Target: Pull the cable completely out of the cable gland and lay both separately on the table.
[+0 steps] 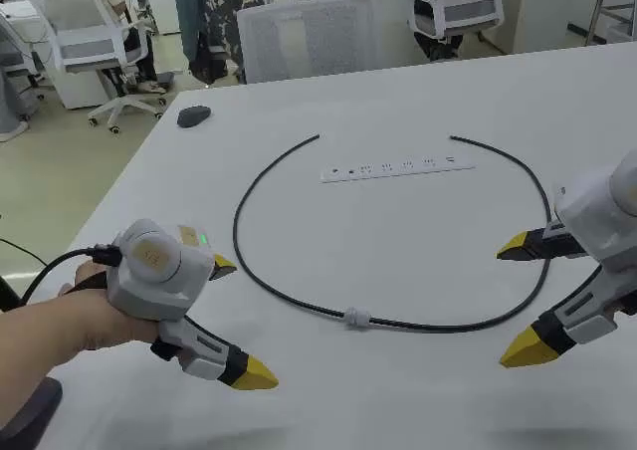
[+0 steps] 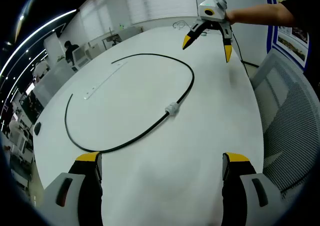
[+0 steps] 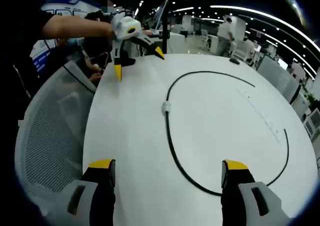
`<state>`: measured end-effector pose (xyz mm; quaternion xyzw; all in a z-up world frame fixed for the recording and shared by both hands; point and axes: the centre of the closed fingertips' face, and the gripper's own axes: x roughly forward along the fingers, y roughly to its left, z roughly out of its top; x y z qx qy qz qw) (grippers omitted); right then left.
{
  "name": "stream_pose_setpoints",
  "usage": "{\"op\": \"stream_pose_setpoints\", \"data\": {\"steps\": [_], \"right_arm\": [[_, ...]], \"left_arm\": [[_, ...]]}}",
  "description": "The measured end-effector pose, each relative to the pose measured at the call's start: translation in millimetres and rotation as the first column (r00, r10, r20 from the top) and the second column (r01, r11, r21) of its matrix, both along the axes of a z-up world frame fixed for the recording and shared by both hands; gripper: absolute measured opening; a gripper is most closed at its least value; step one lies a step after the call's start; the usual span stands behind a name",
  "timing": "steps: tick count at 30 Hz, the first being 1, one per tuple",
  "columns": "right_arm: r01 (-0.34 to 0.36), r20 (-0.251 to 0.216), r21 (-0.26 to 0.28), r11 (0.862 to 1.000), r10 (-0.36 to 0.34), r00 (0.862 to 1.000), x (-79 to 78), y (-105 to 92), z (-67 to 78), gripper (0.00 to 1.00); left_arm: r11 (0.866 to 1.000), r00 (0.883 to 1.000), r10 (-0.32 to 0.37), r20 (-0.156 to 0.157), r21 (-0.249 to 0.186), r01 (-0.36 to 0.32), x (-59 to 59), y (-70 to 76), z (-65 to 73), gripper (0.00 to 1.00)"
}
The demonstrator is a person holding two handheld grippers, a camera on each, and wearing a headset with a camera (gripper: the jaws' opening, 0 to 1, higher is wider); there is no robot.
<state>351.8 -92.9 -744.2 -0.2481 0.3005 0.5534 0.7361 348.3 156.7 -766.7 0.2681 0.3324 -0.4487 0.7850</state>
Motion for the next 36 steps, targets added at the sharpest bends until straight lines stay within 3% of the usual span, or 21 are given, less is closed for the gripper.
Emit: {"op": "stream_pose_setpoints", "data": {"steps": [17, 19, 21, 24, 28, 36], "right_arm": [[-0.015, -0.003, -0.016, 1.0, 0.015, 1.0, -3.7, -5.3, -0.4, 0.99], [-0.02, 0.011, -0.02, 1.0, 0.02, 1.0, -2.7, -5.8, 0.8, 0.99], [-0.017, 0.0, -0.016, 1.0, 0.017, 1.0, -3.5, -6.4, 1.6, 0.99], [-0.01, 0.004, -0.019, 1.0, 0.01, 1.0, -1.8, -8.3, 2.3, 0.99], [0.001, 0.009, -0.01, 1.0, 0.0, 1.0, -0.2, -9.7, 3.9, 0.99], [0.006, 0.006, -0.001, 1.0, -0.006, 1.0, 0.6, -10.9, -2.1, 0.99]], "left_arm": [[1.0, 1.0, 0.014, 0.017, -0.026, -0.014, -0.2, -2.9, 8.5, 1.0], [1.0, 1.0, 0.008, 0.012, -0.02, -0.007, -1.3, -2.9, 8.5, 1.0], [0.999, 0.999, 0.014, -0.029, -0.031, -0.015, -5.9, -4.4, 8.0, 1.0], [1.0, 1.0, 0.008, -0.007, -0.021, -0.008, -3.0, -3.2, 8.0, 1.0], [0.999, 1.0, 0.017, -0.01, -0.035, -0.018, -2.9, -3.6, 9.4, 1.0], [1.0, 1.0, 0.012, -0.019, -0.022, -0.012, -5.6, -5.6, 6.2, 1.0]]}}
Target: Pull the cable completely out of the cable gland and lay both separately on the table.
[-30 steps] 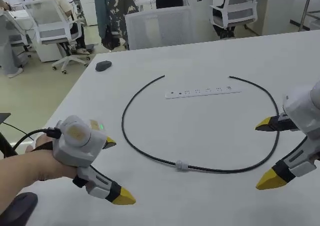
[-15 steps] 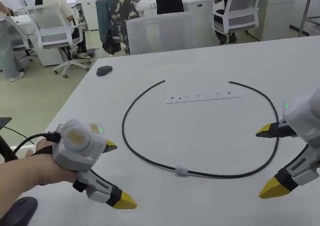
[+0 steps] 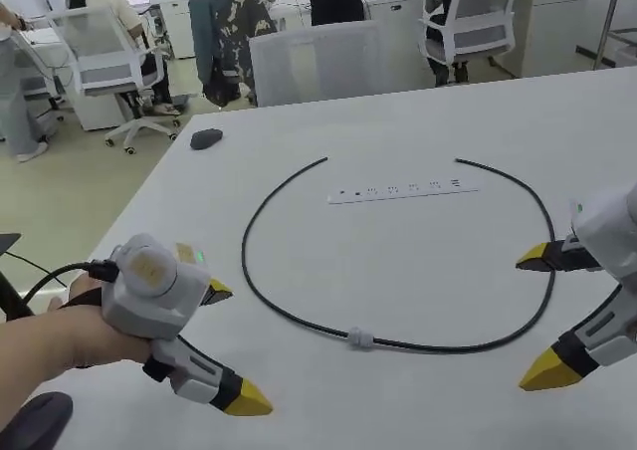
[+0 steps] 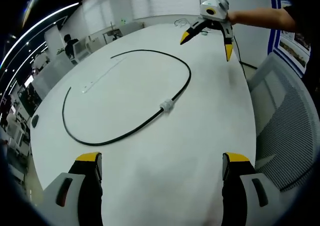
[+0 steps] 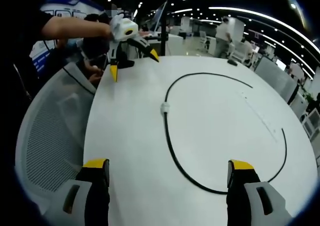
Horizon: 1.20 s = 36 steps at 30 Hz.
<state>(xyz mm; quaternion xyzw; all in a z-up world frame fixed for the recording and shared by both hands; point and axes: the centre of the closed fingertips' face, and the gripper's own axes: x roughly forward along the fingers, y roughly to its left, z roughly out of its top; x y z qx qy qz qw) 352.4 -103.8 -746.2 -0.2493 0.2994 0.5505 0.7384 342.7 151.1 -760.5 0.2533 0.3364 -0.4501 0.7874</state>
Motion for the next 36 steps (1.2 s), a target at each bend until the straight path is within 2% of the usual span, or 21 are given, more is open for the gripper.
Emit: {"op": "stream_pose_setpoints", "data": {"steps": [3, 4, 7, 13, 14, 16, 17, 19, 20, 21, 22, 24, 27, 32, 36], "right_arm": [[-0.005, -0.007, -0.003, 1.0, 0.005, 1.0, -0.9, 1.8, -3.6, 0.99], [-0.008, -0.011, -0.007, 1.0, 0.008, 1.0, -1.4, 2.1, -5.0, 0.99], [-0.012, -0.012, -0.005, 1.0, 0.012, 1.0, -1.6, 3.4, -5.1, 0.99], [-0.007, -0.023, -0.002, 1.0, 0.007, 1.0, 1.2, 4.6, -11.9, 0.99], [-0.007, -0.023, -0.002, 1.0, 0.007, 1.0, 1.5, 5.0, -13.9, 0.98], [-0.006, -0.021, 0.002, 1.0, 0.006, 1.0, 3.2, 7.1, -17.1, 0.96], [-0.003, -0.025, 0.006, 1.0, 0.003, 1.0, 3.9, 8.7, -18.6, 0.96], [-0.002, -0.037, 0.019, 1.0, 0.003, 0.999, 4.4, 14.2, -21.2, 0.96], [-0.004, -0.044, 0.033, 0.999, 0.005, 0.999, 4.1, 18.4, -20.8, 0.95], [-0.006, -0.049, 0.067, 0.998, 0.009, 0.999, 4.1, 26.7, -18.4, 0.95], [-0.008, -0.048, 0.071, 0.997, 0.011, 0.999, 4.5, 29.4, -18.1, 0.93], [-0.019, -0.038, 0.079, 0.997, 0.022, 0.999, 5.6, 37.3, -19.5, 0.89], [-0.031, -0.029, 0.09, 0.995, 0.034, 0.999, 7.4, 48.2, -26.0, 0.86], [-0.047, -0.041, 0.097, 0.994, 0.052, 0.998, 9.1, 62.1, -36.5, 0.72], [-0.05, -0.047, 0.108, 0.993, 0.055, 0.997, 14.2, 70.2, -39.1, 0.72]], "left_arm": [[1.0, 0.999, 0.016, -0.043, 0.012, -0.015, -3.7, 1.5, -6.4, 1.0], [1.0, 0.999, 0.011, -0.043, 0.017, -0.01, -4.0, 2.3, -8.7, 1.0], [0.999, 0.999, 0.004, -0.04, 0.032, -0.003, -5.4, 4.7, -11.6, 1.0], [1.0, 0.999, 0.021, -0.027, 0.016, -0.02, -1.9, 5.6, -10.6, 1.0], [1.0, 1.0, 0.025, -0.02, 0.006, -0.025, -0.3, 4.5, -8.6, 1.0], [0.998, 0.999, 0.039, 0.0, -0.041, -0.039, 4.7, -2.3, -1.3, 1.0], [0.998, 0.999, 0.027, 0.019, -0.049, -0.027, 6.3, -5.7, 1.1, 1.0], [0.999, 0.999, 0.02, 0.039, -0.031, -0.019, 7.6, -6.8, -1.3, 1.0], [1.0, 0.998, 0.003, 0.057, 0.001, -0.003, 8.9, -4.3, -4.6, 1.0], [0.999, 0.999, -0.02, 0.043, 0.042, 0.018, 5.6, -1.0, -12.9, 1.0], [0.999, 0.999, -0.022, 0.024, 0.05, 0.021, 2.8, -0.1, -17.6, 1.0], [0.999, 1.0, -0.017, 0.003, 0.038, 0.017, 1.8, -0.5, -23.1, 1.0], [1.0, 1.0, 0.001, 0.026, 0.003, -0.001, 8.1, -3.8, -20.0, 1.0], [1.0, 0.999, -0.02, 0.026, -0.004, 0.02, 10.8, -8.6, -22.2, 1.0], [1.0, 1.0, -0.01, 0.025, -0.009, 0.01, 18.0, -4.5, -23.8, 1.0]]}}
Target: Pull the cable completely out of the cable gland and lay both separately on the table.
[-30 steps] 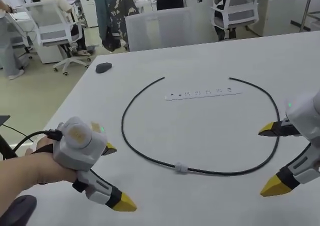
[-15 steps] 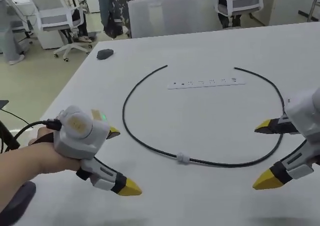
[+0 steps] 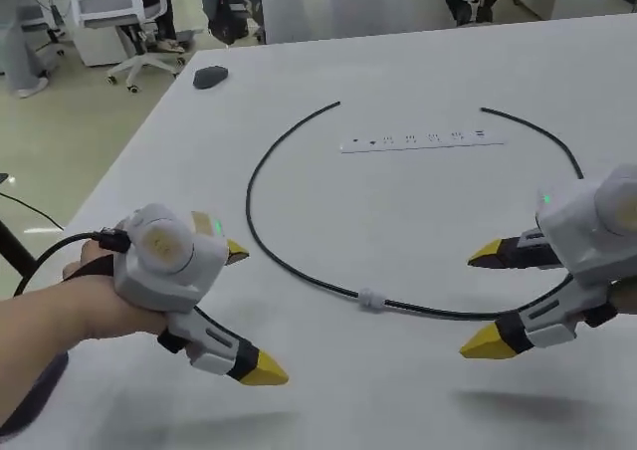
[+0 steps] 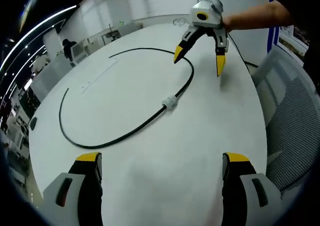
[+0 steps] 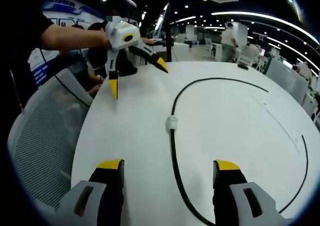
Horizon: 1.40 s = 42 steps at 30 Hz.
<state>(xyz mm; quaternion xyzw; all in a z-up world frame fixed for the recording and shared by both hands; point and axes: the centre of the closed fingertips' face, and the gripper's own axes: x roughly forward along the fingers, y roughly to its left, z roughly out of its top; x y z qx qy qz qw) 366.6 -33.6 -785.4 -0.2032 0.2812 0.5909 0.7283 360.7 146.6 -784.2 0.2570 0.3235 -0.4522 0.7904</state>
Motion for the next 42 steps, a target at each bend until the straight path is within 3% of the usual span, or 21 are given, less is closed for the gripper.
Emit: {"op": "stream_pose_setpoints", "data": {"steps": [3, 6, 8, 10, 12, 15, 16, 18, 22, 25, 26, 28, 29, 35, 37, 39, 42], "right_arm": [[0.001, 0.008, 0.007, 1.0, -0.001, 1.0, 6.2, 6.3, -0.1, 0.7], [0.024, 0.027, 0.033, 0.999, -0.025, 0.999, 15.7, 17.0, -0.1, 0.78], [0.023, 0.025, 0.042, 0.999, -0.024, 0.999, 18.5, 24.0, -2.9, 0.72], [0.037, 0.02, 0.064, 0.997, -0.039, 0.999, 20.9, 33.2, -6.5, 0.67], [0.057, 0.033, 0.073, 0.996, -0.06, 0.998, 24.7, 41.5, -12.3, 0.66], [0.06, 0.042, 0.071, 0.996, -0.063, 0.997, 25.2, 51.8, -21.6, 0.51], [0.052, 0.049, 0.069, 0.996, -0.056, 0.997, 23.7, 57.1, -23.5, 0.42], [0.054, 0.056, 0.075, 0.996, -0.059, 0.997, 23.5, 64.7, -26.0, 0.37], [0.046, 0.05, 0.098, 0.994, -0.051, 0.997, 22.6, 76.7, -28.9, 0.31], [0.045, 0.054, 0.087, 0.995, -0.05, 0.997, 25.2, 82.4, -32.3, 0.26], [0.057, 0.032, 0.086, 0.995, -0.06, 0.998, 25.4, 83.7, -33.9, 0.28], [0.059, 0.041, 0.082, 0.995, -0.062, 0.997, 26.8, 84.0, -35.1, 0.25], [0.06, 0.046, 0.083, 0.995, -0.064, 0.997, 27.2, 84.2, -35.3, 0.23], [0.068, 0.067, 0.085, 0.994, -0.074, 0.995, 28.7, 84.5, -35.7, 0.09], [0.063, 0.041, 0.077, 0.995, -0.066, 0.997, 22.7, 81.5, -35.6, 0.08], [0.013, -0.022, 0.08, 0.997, -0.011, 1.0, 6.1, 79.6, -32.9, 0.08], [-0.04, -0.048, 0.115, 0.993, 0.046, 0.998, -17.7, 70.3, -11.9, 0.08]], "left_arm": [[1.0, 1.0, 0.009, 0.001, -0.017, -0.009, 3.7, 0.7, 0.4, 1.0], [1.0, 0.999, 0.017, 0.037, -0.008, -0.016, 9.9, 2.0, 3.1, 1.0], [1.0, 0.998, 0.011, 0.066, 0.007, -0.011, 13.2, 1.7, 4.3, 1.0], [1.0, 0.998, 0.008, 0.07, 0.004, -0.008, 11.8, -0.8, 4.4, 1.0], [0.999, 0.998, 0.013, 0.069, -0.032, -0.011, 9.6, -6.8, 7.5, 1.0], [0.99, 0.994, 0.074, 0.079, -0.123, -0.064, 11.5, -16.4, 18.8, 1.0], [0.982, 0.991, 0.102, 0.084, -0.17, -0.087, 12.6, -21.0, 25.0, 1.0], [0.97, 0.99, 0.126, 0.06, -0.217, -0.111, 7.0, -28.0, 30.9, 0.97], [0.97, 0.992, 0.095, 0.078, -0.23, -0.075, -10.1, -39.0, 31.3, 0.95], [0.98, 0.996, 0.076, 0.053, -0.187, -0.065, -21.7, -39.9, 20.9, 0.95], [0.981, 0.996, 0.076, 0.051, -0.185, -0.065, -24.0, -40.4, 19.4, 0.95], [0.98, 0.995, 0.088, 0.052, -0.182, -0.077, -26.3, -39.7, 16.9, 0.99], [0.98, 0.994, 0.102, 0.028, -0.177, -0.095, -28.6, -37.0, 14.6, 0.99], [0.967, 0.991, 0.135, 0.017, -0.22, -0.128, -30.5, -34.9, 19.6, 0.99], [0.964, 0.989, 0.149, 0.018, -0.226, -0.141, -30.2, -34.3, 22.2, 0.99], [0.958, 0.986, 0.165, 0.004, -0.239, -0.159, -31.0, -35.1, 25.4, 0.99], [0.951, 0.979, 0.181, -0.094, -0.238, -0.199, -40.9, -39.5, 20.7, 0.99]]}}
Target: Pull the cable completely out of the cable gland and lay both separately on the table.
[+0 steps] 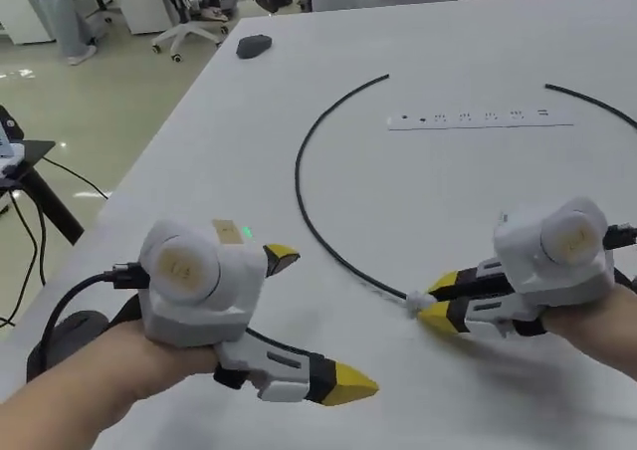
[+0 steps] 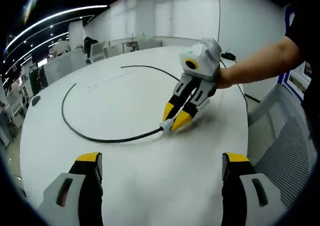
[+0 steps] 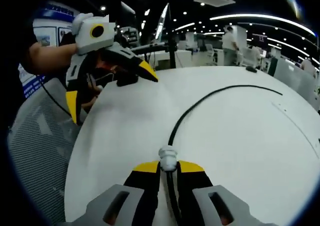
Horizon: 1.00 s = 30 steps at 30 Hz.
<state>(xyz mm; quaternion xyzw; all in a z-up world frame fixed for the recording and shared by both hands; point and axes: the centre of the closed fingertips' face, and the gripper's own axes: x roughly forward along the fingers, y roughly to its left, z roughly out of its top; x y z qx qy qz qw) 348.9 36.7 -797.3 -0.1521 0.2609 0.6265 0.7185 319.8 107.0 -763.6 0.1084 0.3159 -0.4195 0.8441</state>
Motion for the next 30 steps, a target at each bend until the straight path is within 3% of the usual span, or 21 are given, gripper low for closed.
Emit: {"op": "stream_pose_setpoints", "data": {"steps": [3, 5, 7, 8, 9, 11, 13, 15, 17, 18, 19, 20, 22, 26, 30], "right_arm": [[-0.077, -0.011, 0.019, 0.997, 0.077, 0.997, -24.8, -10.0, 19.5, 0.07], [-0.114, 0.007, 0.021, 0.993, 0.114, 0.993, -41.8, -19.3, 36.4, 0.07], [-0.158, 0.041, 0.015, 0.987, 0.157, 0.987, -59.3, -27.8, 53.1, 0.07], [-0.177, 0.09, 0.008, 0.984, 0.175, 0.98, -65.9, -31.9, 63.0, 0.07], [-0.183, 0.11, -0.007, 0.983, 0.182, 0.977, -70.4, -36.2, 67.9, 0.07], [-0.19, 0.135, -0.009, 0.982, 0.19, 0.973, -82.2, -42.5, 81.2, 0.07], [-0.202, 0.165, -0.017, 0.979, 0.202, 0.965, -90.9, -47.3, 90.6, 0.07], [-0.201, 0.181, -0.019, 0.979, 0.201, 0.963, -95.9, -51.0, 96.0, 0.07], [-0.201, 0.19, -0.022, 0.979, 0.202, 0.961, -98.9, -54.2, 98.5, 0.07], [-0.201, 0.195, -0.029, 0.979, 0.203, 0.96, -100.4, -56.2, 98.7, 0.07], [-0.2, 0.198, -0.031, 0.979, 0.202, 0.959, -102.4, -58.0, 99.3, 0.07], [-0.198, 0.202, -0.031, 0.98, 0.2, 0.959, -103.9, -59.3, 99.2, 0.07], [-0.2, 0.208, -0.027, 0.979, 0.201, 0.957, -107.6, -60.6, 100.4, 0.07], [-0.202, 0.222, -0.028, 0.979, 0.203, 0.954, -110.9, -62.1, 101.2, 0.07], [-0.205, 0.231, -0.023, 0.979, 0.205, 0.951, -113.9, -63.8, 103.3, 0.07]], "left_arm": [[0.999, 1.0, -0.022, 0.0, -0.038, 0.022, -4.4, -11.8, 4.2, 0.98], [0.99, 0.999, -0.051, -0.014, -0.135, 0.048, -11.7, -33.6, 17.6, 0.91], [0.964, 0.996, -0.081, -0.035, -0.257, 0.07, -18.0, -59.5, 33.9, 0.87], [0.954, 0.993, -0.098, -0.06, -0.288, 0.077, -21.6, -68.8, 37.2, 0.89], [0.939, 0.986, -0.152, -0.069, -0.323, 0.122, -28.8, -83.4, 43.5, 0.89], [0.909, 0.971, -0.236, -0.049, -0.365, 0.202, -39.9, -103.8, 53.9, 0.73], [0.883, 0.958, -0.28, -0.063, -0.407, 0.232, -47.0, -119.7, 59.6, 0.53], [0.861, 0.945, -0.317, -0.08, -0.441, 0.252, -53.3, -129.4, 62.6, 0.42], [0.813, 0.923, -0.378, -0.07, -0.501, 0.295, -65.0, -139.6, 71.6, 0.4], [0.795, 0.92, -0.385, -0.08, -0.536, 0.286, -68.7, -143.5, 76.6, 0.4], [0.806, 0.92, -0.379, -0.101, -0.525, 0.274, -68.5, -143.3, 73.1, 0.37], [0.814, 0.923, -0.371, -0.099, -0.513, 0.272, -66.3, -143.4, 70.2, 0.33], [0.817, 0.923, -0.371, -0.101, -0.509, 0.272, -66.5, -142.5, 68.9, 0.22], [0.809, 0.917, -0.378, -0.127, -0.527, 0.26, -70.8, -144.4, 70.2, 0.19], [0.801, 0.911, -0.391, -0.126, -0.534, 0.27, -77.1, -144.2, 72.4, 0.19]]}}
